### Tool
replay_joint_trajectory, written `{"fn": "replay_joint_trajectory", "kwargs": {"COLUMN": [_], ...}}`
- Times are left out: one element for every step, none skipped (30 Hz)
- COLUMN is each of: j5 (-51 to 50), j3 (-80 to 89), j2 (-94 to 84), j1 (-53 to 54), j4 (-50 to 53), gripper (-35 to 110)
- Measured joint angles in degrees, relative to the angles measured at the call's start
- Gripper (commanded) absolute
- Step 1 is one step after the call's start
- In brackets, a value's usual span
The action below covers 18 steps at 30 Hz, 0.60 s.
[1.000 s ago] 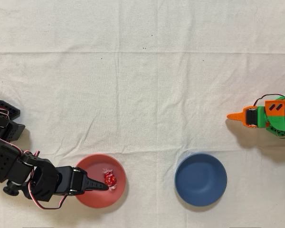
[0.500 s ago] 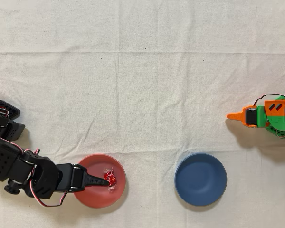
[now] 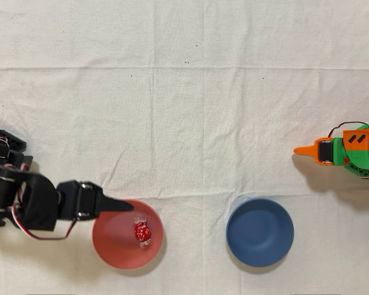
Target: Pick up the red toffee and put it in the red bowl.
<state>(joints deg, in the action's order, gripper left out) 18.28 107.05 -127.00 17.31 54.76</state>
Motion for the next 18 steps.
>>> {"fn": "replay_joint_trajectory", "kwargs": {"j5": [-0.8, -1.7, -2.5, -3.2, -4.0, -4.7, -5.4, -6.1, -6.9, -7.7, -8.7, -9.6, -10.6, -11.5, -12.1, -12.8, -13.4, -13.6], "j3": [0.0, 0.0, 0.0, 0.0, -0.1, 0.0, 0.0, 0.4, 1.1, 2.2, 3.9, 5.9, 8.1, 10.0, 12.2, 14.5, 16.9, 19.3], "j2": [-1.0, -2.0, -3.0, -3.9, -4.7, -5.6, -6.6, -7.8, -9.1, -10.6, -12.4, -14.1, -15.6, -17.2, -19.0, -20.6, -22.4, -24.1], "j1": [-1.5, -2.9, -4.4, -5.5, -6.7, -7.4, -8.0, -8.3, -9.3, -10.3, -11.2, -12.4, -12.7, -13.0, -13.1, -12.7, -12.6, -12.7], "j4": [0.5, 1.2, 1.9, 2.5, 2.9, 3.4, 3.9, 4.0, 4.0, 4.0, 3.8, 3.4, 2.9, 2.3, 1.5, 0.7, 0.1, -0.5], "gripper": [5, 4, 3, 2, 1, 1, 1, 1, 1, 1, 1, 1, 1, 1, 1, 1, 1, 1]}}
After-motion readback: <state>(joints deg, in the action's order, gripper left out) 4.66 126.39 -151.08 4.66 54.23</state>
